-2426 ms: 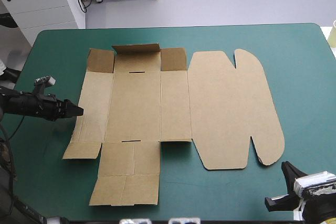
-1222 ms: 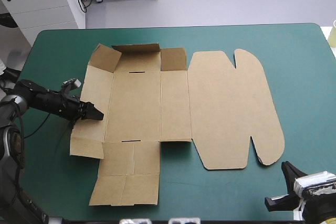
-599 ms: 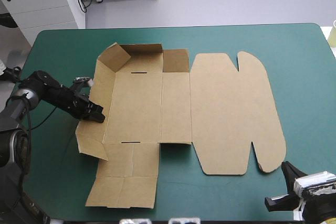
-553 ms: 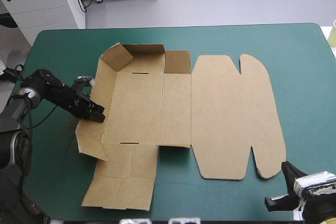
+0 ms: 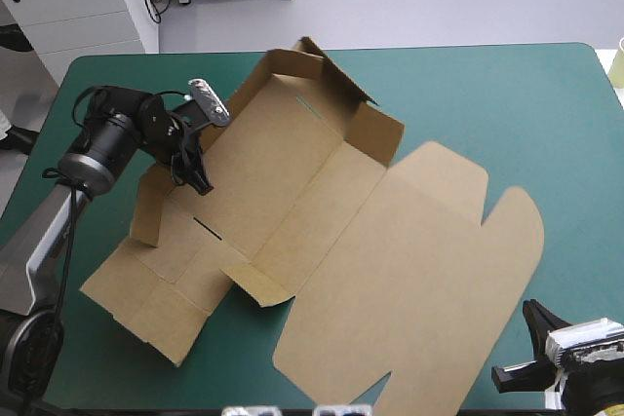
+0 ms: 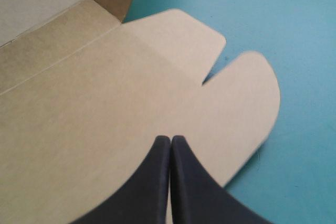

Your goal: Fold the box

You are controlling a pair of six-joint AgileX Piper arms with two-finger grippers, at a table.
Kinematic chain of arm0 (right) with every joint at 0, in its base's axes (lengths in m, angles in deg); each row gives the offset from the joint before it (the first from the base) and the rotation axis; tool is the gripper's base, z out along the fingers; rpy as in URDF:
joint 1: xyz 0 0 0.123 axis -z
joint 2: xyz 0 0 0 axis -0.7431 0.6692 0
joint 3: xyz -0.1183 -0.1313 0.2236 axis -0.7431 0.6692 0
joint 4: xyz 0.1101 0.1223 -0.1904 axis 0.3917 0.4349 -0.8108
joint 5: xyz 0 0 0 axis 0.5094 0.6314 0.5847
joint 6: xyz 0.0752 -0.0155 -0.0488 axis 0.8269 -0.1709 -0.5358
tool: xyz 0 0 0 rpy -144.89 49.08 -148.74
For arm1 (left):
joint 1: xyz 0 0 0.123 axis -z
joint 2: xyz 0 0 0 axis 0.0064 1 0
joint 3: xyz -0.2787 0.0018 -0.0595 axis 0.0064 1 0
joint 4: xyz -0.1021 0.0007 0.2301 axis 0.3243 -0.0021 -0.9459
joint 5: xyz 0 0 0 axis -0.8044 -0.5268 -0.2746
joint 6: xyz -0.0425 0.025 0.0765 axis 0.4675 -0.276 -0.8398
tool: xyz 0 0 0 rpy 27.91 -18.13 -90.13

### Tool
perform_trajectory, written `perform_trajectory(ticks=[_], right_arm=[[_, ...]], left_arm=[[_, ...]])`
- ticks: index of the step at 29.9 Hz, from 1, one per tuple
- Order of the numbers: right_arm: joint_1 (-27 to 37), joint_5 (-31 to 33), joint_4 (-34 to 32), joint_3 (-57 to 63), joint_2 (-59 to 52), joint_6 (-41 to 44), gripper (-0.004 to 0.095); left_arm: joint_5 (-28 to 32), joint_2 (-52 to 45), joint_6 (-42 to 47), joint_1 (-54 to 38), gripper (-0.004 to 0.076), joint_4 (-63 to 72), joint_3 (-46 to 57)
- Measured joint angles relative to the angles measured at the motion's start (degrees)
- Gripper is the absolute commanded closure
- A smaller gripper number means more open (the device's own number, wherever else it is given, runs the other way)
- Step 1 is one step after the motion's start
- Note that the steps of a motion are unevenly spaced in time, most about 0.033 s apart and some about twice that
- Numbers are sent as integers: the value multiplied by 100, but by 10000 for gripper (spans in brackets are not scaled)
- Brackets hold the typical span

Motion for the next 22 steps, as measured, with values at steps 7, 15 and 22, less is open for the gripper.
perform_trajectory(ticks=[7,15,22], right_arm=[[0,0,0,0,0,0,922],[0,0,0,0,0,0,922],[0,0,-13,0,0,0,922]], left_arm=[[154,-18,632,1439,731,-1741,0],[319,-18,1162,2473,731,-3401,0],[401,-20,1564,3160,731,-4402,339]])
